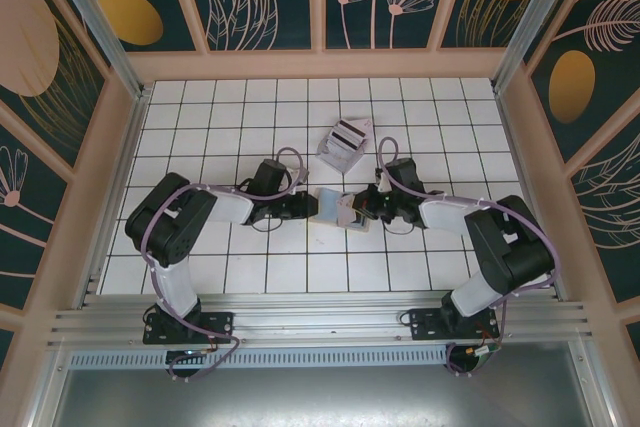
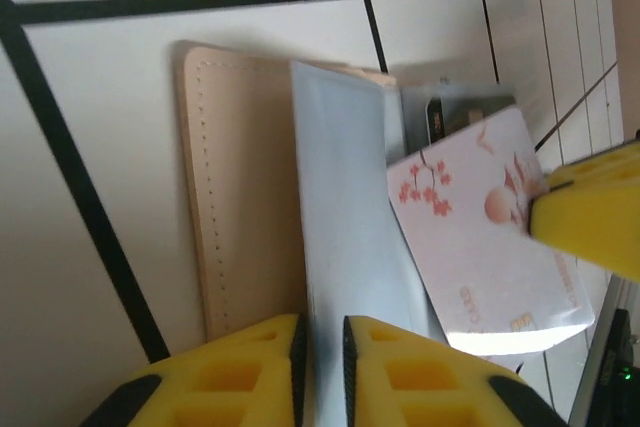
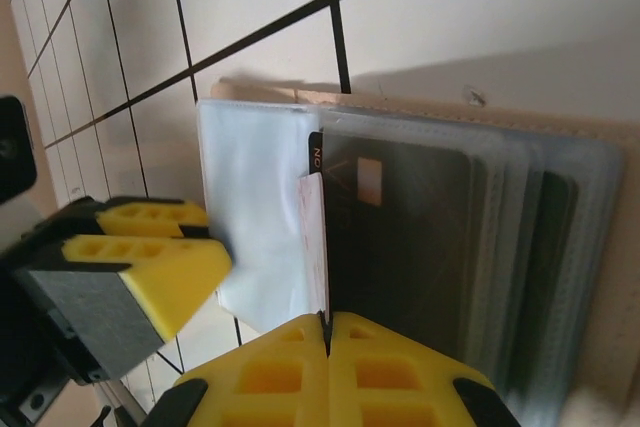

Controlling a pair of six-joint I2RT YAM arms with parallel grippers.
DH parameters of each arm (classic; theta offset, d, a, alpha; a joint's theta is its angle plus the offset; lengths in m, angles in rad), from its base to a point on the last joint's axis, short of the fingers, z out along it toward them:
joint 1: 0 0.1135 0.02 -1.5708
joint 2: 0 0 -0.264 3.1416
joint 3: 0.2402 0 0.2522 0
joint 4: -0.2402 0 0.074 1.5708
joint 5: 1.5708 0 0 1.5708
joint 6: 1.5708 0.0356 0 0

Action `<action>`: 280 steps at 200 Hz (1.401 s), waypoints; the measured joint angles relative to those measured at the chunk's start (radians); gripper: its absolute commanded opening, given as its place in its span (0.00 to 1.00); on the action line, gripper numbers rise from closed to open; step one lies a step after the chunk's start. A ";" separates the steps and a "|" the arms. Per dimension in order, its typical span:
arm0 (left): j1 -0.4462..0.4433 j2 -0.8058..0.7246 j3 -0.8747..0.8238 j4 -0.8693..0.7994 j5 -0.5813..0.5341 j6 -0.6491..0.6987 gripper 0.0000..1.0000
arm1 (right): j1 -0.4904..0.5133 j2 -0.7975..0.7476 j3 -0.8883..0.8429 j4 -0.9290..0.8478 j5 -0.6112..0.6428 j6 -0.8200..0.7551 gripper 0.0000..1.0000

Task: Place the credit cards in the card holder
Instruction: Insert the credit card into the card slot.

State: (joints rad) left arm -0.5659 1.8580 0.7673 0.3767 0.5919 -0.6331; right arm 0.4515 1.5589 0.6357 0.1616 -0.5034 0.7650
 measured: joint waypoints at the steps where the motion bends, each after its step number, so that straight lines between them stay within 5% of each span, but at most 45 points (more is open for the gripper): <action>1: 0.000 -0.001 -0.003 0.003 0.000 -0.003 0.14 | 0.000 0.000 0.001 0.000 0.002 0.000 0.00; 146: -0.017 -0.043 -0.076 0.055 -0.041 -0.098 0.09 | 0.054 0.032 0.065 -0.064 0.113 -0.034 0.00; 280: -0.019 -0.043 -0.081 0.068 -0.044 -0.106 0.11 | 0.156 0.086 0.053 0.065 0.213 0.025 0.00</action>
State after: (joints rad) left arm -0.5846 1.8145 0.6861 0.4450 0.5476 -0.7391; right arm 0.6075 1.6451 0.6888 0.2268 -0.2905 0.7898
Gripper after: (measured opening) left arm 0.104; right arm 0.064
